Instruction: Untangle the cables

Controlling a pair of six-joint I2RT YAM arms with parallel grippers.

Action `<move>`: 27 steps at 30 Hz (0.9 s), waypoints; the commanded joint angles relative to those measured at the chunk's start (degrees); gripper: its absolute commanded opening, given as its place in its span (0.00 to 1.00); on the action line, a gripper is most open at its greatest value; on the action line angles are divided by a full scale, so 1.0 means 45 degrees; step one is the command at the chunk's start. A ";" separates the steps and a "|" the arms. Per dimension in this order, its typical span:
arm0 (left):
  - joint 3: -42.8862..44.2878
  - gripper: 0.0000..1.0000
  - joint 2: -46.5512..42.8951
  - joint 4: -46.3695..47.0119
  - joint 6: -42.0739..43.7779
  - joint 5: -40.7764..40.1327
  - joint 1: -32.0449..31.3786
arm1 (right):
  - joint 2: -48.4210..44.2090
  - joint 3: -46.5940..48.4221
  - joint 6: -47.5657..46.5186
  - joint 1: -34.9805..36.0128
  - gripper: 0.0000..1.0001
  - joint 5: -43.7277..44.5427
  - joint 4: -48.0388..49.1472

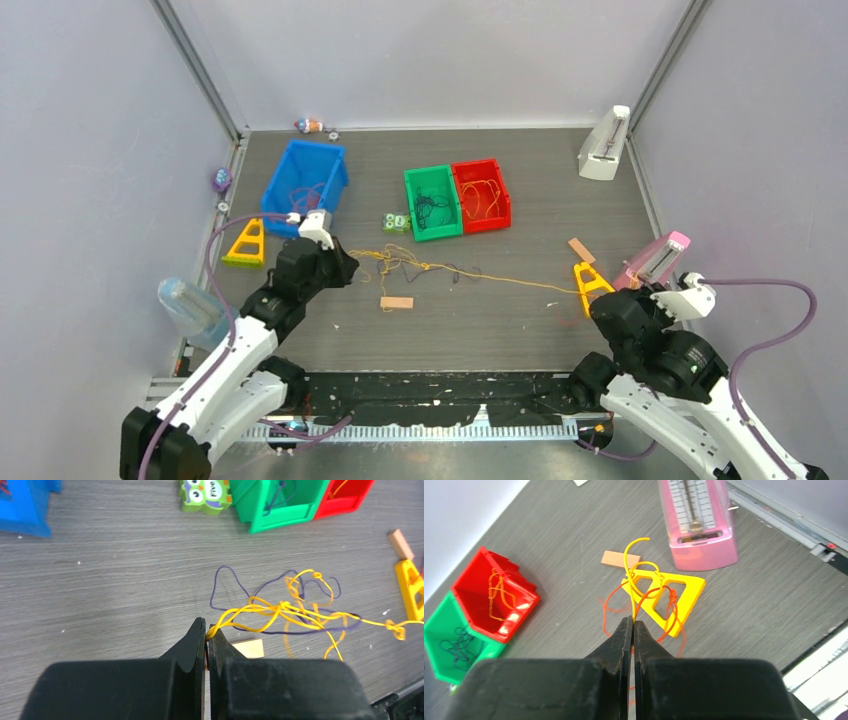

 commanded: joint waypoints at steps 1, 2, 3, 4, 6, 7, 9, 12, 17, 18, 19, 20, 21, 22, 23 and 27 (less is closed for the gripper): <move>-0.0111 0.00 -0.0850 0.0695 -0.0165 0.0875 0.0146 | -0.0379 -0.0253 -0.3024 -0.0047 0.05 -0.0132 0.2973; -0.0010 0.00 -0.0903 0.0657 -0.0078 0.1013 0.0149 | -0.0385 -0.0348 -0.3492 -0.0047 0.05 -0.0697 0.3421; 0.0083 0.00 -0.0927 0.0577 0.0099 0.1228 0.0144 | -0.0387 -0.0556 -0.4674 -0.0046 0.05 -0.1039 0.4397; 0.0231 0.00 -0.0932 0.0437 0.0238 0.1403 0.0143 | -0.0363 -0.0730 -0.5313 -0.0046 0.05 -0.1789 0.4905; 0.0415 0.00 -0.0957 0.0334 0.0506 0.1978 0.0144 | -0.0289 -0.0980 -0.6774 -0.0051 0.08 -0.3002 0.6179; 0.0480 0.00 -0.0975 0.0380 0.0599 0.2342 0.0146 | -0.0231 -0.1063 -0.7633 -0.0047 0.11 -0.3422 0.6903; 0.0540 0.00 -0.1084 0.0431 0.0614 0.2845 0.0146 | 0.0040 -0.1209 -0.8634 -0.0051 0.36 -0.4746 0.7716; 0.0569 0.00 -0.1347 0.0386 0.0599 0.3056 0.0146 | 0.0816 -0.1247 -0.8953 -0.0046 0.89 -0.5732 0.7939; 0.0666 0.00 -0.2514 -0.0626 0.0237 0.1234 0.0146 | 0.2702 -0.1031 -0.8388 -0.0044 0.97 -0.5695 0.7276; 0.0617 0.00 -0.2835 -0.0907 0.0062 0.0469 0.0141 | 0.2944 -0.0956 -0.8137 -0.0046 0.97 -0.5340 0.6806; 0.0530 0.00 -0.3207 -0.1076 -0.0079 -0.0269 0.0146 | 0.3399 -0.0924 -0.7427 -0.0046 0.97 -0.5118 0.6588; 0.0356 0.00 -0.3556 -0.1127 -0.0202 -0.0834 0.0136 | 0.3596 -0.0969 -0.7090 -0.0046 0.97 -0.4854 0.6268; 0.0202 0.00 -0.3927 -0.1091 -0.0288 -0.1259 0.0145 | 0.3919 -0.1028 -0.6691 -0.0046 0.97 -0.4896 0.6250; -0.0033 0.00 -0.4225 -0.1016 -0.0331 -0.1383 0.0146 | 0.4041 -0.1254 -0.6650 -0.0056 0.97 -0.5003 0.6476; -0.0169 0.00 -0.4477 -0.0916 -0.0343 -0.1391 0.0141 | 0.4274 -0.1405 -0.6712 -0.0061 0.96 -0.5397 0.6687; -0.0233 0.00 -0.4838 -0.1023 -0.0301 -0.1395 0.0146 | 0.5141 -0.2222 -0.7055 -0.0265 0.99 -0.6785 0.8079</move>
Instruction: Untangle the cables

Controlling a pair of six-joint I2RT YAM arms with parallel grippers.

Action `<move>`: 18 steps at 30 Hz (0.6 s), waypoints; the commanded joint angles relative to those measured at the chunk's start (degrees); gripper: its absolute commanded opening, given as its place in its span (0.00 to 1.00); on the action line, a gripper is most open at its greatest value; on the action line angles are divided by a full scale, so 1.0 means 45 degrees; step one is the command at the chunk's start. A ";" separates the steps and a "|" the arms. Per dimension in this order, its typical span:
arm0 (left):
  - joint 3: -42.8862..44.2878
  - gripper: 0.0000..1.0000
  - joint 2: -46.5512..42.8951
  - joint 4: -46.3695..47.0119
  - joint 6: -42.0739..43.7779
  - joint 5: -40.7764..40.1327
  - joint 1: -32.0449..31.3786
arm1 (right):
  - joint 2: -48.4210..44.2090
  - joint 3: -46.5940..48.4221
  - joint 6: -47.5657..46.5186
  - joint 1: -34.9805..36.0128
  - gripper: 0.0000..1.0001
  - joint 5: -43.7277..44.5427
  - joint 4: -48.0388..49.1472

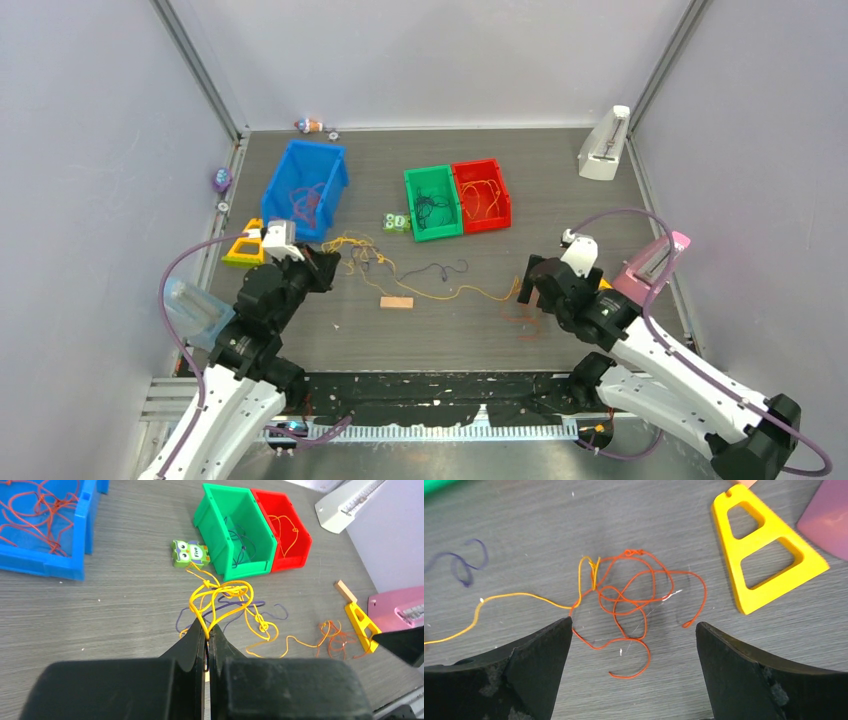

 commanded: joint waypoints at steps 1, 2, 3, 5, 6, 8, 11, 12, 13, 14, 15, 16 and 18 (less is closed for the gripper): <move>-0.0055 0.00 -0.0172 -0.0124 -0.0096 -0.0837 0.0073 | 0.0775 -0.0741 0.0089 -0.0389 0.99 -0.1344 0.1502; -0.0004 0.00 -0.0164 -0.0222 -0.0063 -0.0911 0.0073 | 0.1121 -0.0841 0.0040 -0.0596 0.97 -0.1769 0.1693; 0.0069 0.00 -0.0165 -0.0307 -0.0017 -0.1004 0.0073 | 0.1299 -0.1028 -0.0037 -0.0712 0.96 -0.1944 0.1974; 0.0158 0.00 -0.0179 -0.0475 0.0026 -0.1147 0.0073 | 0.1918 -0.1262 -0.0045 -0.1101 0.97 -0.2322 0.2287; 0.0169 0.00 -0.0201 -0.0493 0.0028 -0.1206 0.0073 | 0.1990 -0.1446 -0.0037 -0.1341 0.97 -0.2502 0.2408; 0.0177 0.00 -0.0282 -0.0517 0.0022 -0.1273 0.0073 | 0.2110 -0.1795 0.0021 -0.1637 0.99 -0.2723 0.2844; 0.0126 0.00 -0.0425 -0.0548 -0.0040 -0.1351 0.0060 | 0.2264 -0.2207 -0.0152 -0.2023 0.96 -0.2951 0.3776; 0.0102 0.00 -0.0478 -0.0565 -0.0062 -0.1405 0.0072 | 0.2349 -0.2327 -0.0290 -0.2216 0.95 -0.2984 0.4067; 0.0109 0.00 -0.0533 -0.0604 -0.0061 -0.1461 0.0073 | 0.2598 -0.2376 -0.0335 -0.2274 0.93 -0.2965 0.4206; 0.0127 0.00 -0.0604 -0.0650 -0.0064 -0.1561 0.0073 | 0.2751 -0.2437 -0.0301 -0.2410 0.92 -0.2923 0.4374; 0.0144 0.00 -0.0676 -0.0720 -0.0091 -0.1705 0.0073 | 0.3060 -0.2451 -0.0243 -0.2449 0.90 -0.2715 0.4409; 0.0185 0.00 -0.0793 -0.0870 -0.0185 -0.1965 0.0073 | 0.3187 -0.2505 -0.0034 -0.2527 0.89 -0.2583 0.4484; 0.0227 0.00 -0.1074 -0.1255 -0.0607 -0.2868 0.0072 | 0.3447 -0.2489 0.0143 -0.2666 0.86 -0.2448 0.4595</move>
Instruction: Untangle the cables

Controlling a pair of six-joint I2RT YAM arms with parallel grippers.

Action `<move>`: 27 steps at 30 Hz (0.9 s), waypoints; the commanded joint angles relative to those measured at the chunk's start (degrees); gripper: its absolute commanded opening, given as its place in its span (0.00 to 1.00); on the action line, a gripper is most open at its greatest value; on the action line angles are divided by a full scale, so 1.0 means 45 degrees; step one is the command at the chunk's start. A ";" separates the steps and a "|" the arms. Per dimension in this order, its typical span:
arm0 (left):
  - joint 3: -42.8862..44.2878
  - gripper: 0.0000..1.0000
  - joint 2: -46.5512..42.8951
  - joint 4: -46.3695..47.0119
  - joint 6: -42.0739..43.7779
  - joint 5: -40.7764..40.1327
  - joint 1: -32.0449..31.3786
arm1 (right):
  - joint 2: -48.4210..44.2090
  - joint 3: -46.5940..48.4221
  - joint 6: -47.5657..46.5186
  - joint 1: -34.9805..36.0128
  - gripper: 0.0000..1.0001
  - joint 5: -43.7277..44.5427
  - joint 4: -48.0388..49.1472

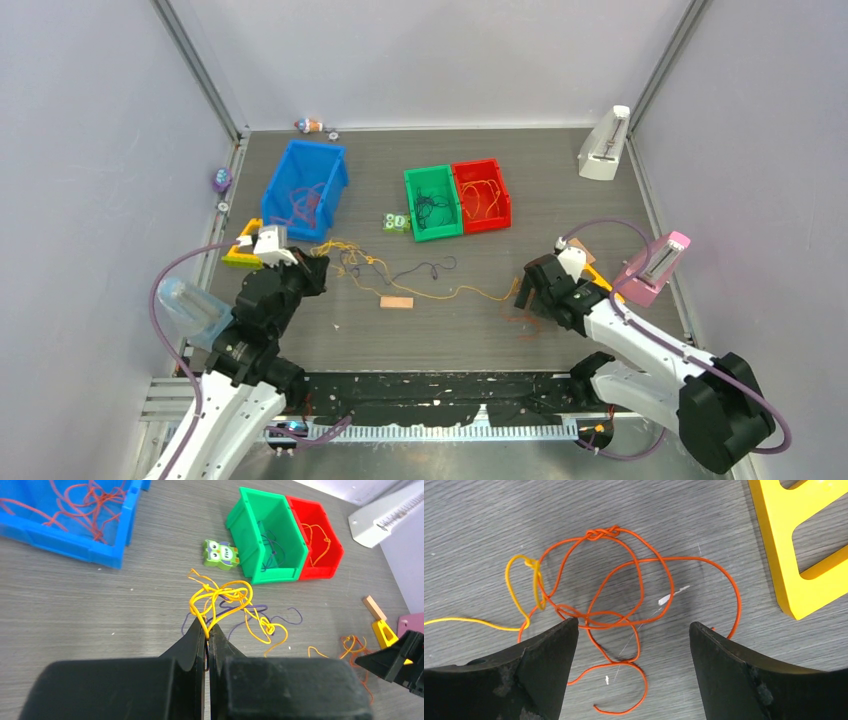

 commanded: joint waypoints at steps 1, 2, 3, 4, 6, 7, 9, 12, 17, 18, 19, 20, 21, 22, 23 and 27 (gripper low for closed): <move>0.0188 0.00 -0.0626 -0.0431 -0.0606 -0.1764 0.0073 | 0.0388 -0.0009 0.0286 -0.0294 0.85 0.0475 0.0993; 0.0156 0.00 -0.0832 -0.0513 -0.0727 -0.2027 0.0073 | 0.0414 -0.0031 0.0448 -0.0341 0.79 0.0592 0.1025; 0.0140 0.00 -0.1033 -0.0577 -0.0830 -0.2234 0.0073 | 0.0431 -0.0038 0.0505 -0.0483 0.75 0.0714 0.1039; 0.0123 0.00 -0.1225 -0.0663 -0.0941 -0.2438 0.0073 | 0.0469 -0.0049 0.0557 -0.0571 0.62 0.0740 0.1075; 0.0156 0.00 -0.1597 -0.0870 -0.1085 -0.2876 0.0073 | 0.0451 -0.0073 0.0651 -0.0915 0.34 0.0721 0.0981; 0.0245 0.00 -0.1793 -0.1017 -0.1127 -0.3150 0.0073 | 0.0391 -0.0091 0.0664 -0.1266 0.26 0.0686 0.0930; 0.0428 0.00 -0.2161 -0.1383 -0.1142 -0.3834 0.0073 | -0.0059 -0.0093 0.0567 -0.1871 0.09 0.0713 0.0668; 0.0721 0.00 -0.2736 -0.1843 -0.1142 -0.4706 0.0068 | -0.1558 0.0031 0.0414 -0.2616 0.05 0.1101 -0.0032; 0.0095 0.00 -0.3914 -0.1424 -0.1356 -0.5049 0.0072 | -0.3252 0.1150 -0.0043 -0.3723 0.05 0.1747 -0.1163; -0.0073 0.00 -0.3968 -0.1255 -0.1361 -0.4828 0.0073 | -0.3484 0.1314 -0.0161 -0.3779 0.05 0.1725 -0.1206; -0.0179 0.00 -0.3925 -0.1150 -0.1400 -0.4547 0.0073 | -0.3549 0.1627 -0.0523 -0.3798 0.05 0.1588 -0.1210; -0.0263 0.00 -0.3798 -0.1037 -0.1420 -0.4236 0.0073 | -0.3529 0.1777 -0.0801 -0.3803 0.11 0.0792 -0.1123; -0.0328 0.00 -0.3621 -0.0808 -0.1359 -0.3872 0.0073 | -0.3339 0.2026 -0.1489 -0.3804 0.37 0.0223 -0.0852; -0.0360 0.00 -0.3379 -0.0611 -0.1222 -0.3436 0.0073 | -0.3183 0.2114 -0.1753 -0.3804 0.58 -0.1068 -0.0778; -0.0327 0.00 -0.3100 -0.0513 -0.1180 -0.3052 0.0064 | -0.2769 0.2262 -0.2283 -0.3804 0.92 -0.1703 -0.0585; -0.0069 0.00 -0.2132 -0.0343 -0.1051 -0.2277 0.0068 | -0.1534 0.1895 -0.3991 -0.3692 0.95 -0.5907 0.0612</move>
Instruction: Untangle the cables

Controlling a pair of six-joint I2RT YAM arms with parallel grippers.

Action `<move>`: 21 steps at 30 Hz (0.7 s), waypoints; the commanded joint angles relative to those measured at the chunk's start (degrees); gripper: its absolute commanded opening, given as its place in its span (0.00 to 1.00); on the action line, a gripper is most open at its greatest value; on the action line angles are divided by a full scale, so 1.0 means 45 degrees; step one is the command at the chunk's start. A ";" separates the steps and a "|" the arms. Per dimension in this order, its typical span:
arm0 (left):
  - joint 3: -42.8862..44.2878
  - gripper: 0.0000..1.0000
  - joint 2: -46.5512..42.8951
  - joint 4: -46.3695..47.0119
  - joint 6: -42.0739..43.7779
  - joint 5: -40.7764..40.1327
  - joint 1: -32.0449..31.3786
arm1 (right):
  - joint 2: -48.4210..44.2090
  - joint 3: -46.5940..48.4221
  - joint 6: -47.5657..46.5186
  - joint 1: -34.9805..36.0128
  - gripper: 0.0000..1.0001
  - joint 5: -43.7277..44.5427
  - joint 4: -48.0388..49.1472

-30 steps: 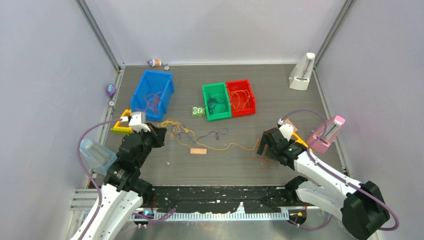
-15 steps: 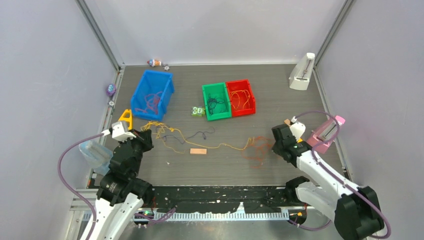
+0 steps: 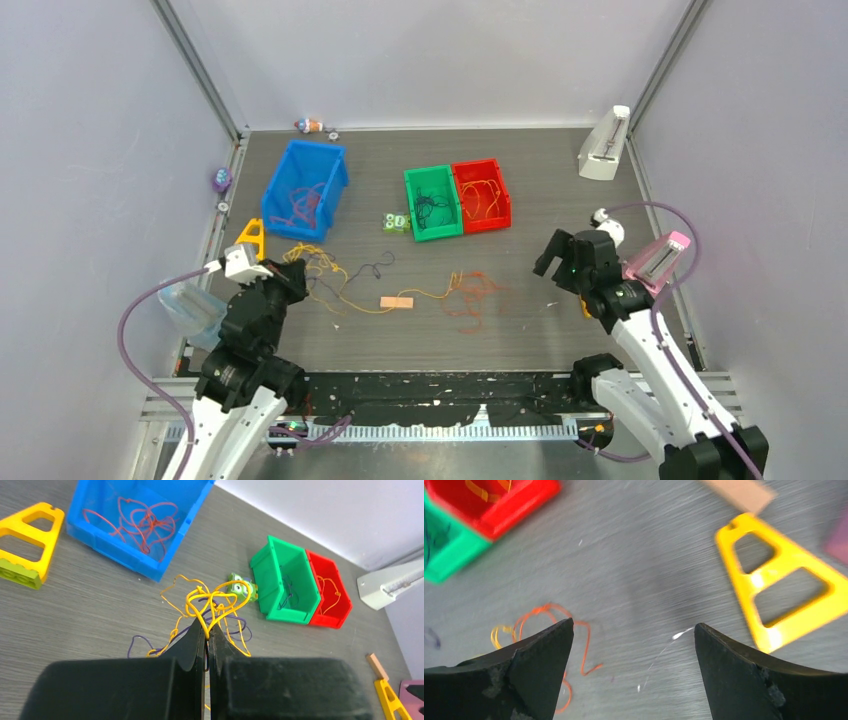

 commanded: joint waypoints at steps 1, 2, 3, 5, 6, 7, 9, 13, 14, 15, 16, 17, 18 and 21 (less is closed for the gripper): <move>0.0206 0.00 0.0925 0.0988 0.0172 0.1077 0.0070 | 0.1382 -0.0100 -0.2555 0.0320 0.95 -0.4591 0.1275; 0.0249 0.00 0.1010 0.1028 0.0215 0.1118 0.0068 | 0.1893 -0.0068 -0.2718 0.0525 0.95 -0.4888 0.1433; 0.0262 0.00 0.1065 0.1042 0.0252 0.1101 0.0061 | 0.2109 -0.0007 -0.2963 0.1178 0.95 -0.4804 0.1499; 0.0283 0.00 0.1023 0.1112 0.0318 0.1053 0.0072 | 0.2676 0.0155 -0.3126 0.2347 0.95 -0.4138 0.1634; 0.0286 0.00 0.1003 0.1116 0.0358 0.1008 0.0071 | 0.3032 0.0192 -0.3150 0.2986 0.95 -0.3754 0.1792; 0.0299 0.00 0.0983 0.1112 0.0387 0.0975 0.0073 | 0.3458 0.0307 -0.3237 0.3225 0.95 -0.3651 0.1953; 0.0330 0.00 0.0953 0.1087 0.0457 0.0935 0.0073 | 0.4231 0.0568 -0.3444 0.3716 0.95 -0.3527 0.2040; 0.0406 0.00 0.0952 0.1003 0.0576 0.0846 0.0073 | 0.5879 0.1460 -0.4090 0.4670 0.95 -0.2495 0.1904; 0.0399 0.00 0.0952 0.1003 0.0590 0.0835 0.0061 | 0.6172 0.1616 -0.4356 0.4943 0.95 -0.2377 0.1851; 0.0424 0.00 0.0962 0.0993 0.0626 0.0829 0.0072 | 0.6675 0.1913 -0.4478 0.5054 0.95 -0.2191 0.1773; 0.0440 0.00 0.0971 0.1028 0.0648 0.0833 0.0073 | 0.6921 0.2038 -0.4619 0.5254 0.95 -0.2098 0.1757; 0.0437 0.00 0.0989 0.1055 0.0655 0.0844 0.0073 | 0.7380 0.2302 -0.4697 0.5336 0.95 -0.1999 0.1730; 0.0422 0.00 0.0989 0.1050 0.0686 0.0837 0.0073 | 0.7586 0.2418 -0.4776 0.5476 0.95 -0.1993 0.1715; 0.0424 0.00 0.1047 0.1098 0.0712 0.0844 0.0073 | 0.8631 0.2943 -0.4913 0.5821 0.95 -0.1890 0.1604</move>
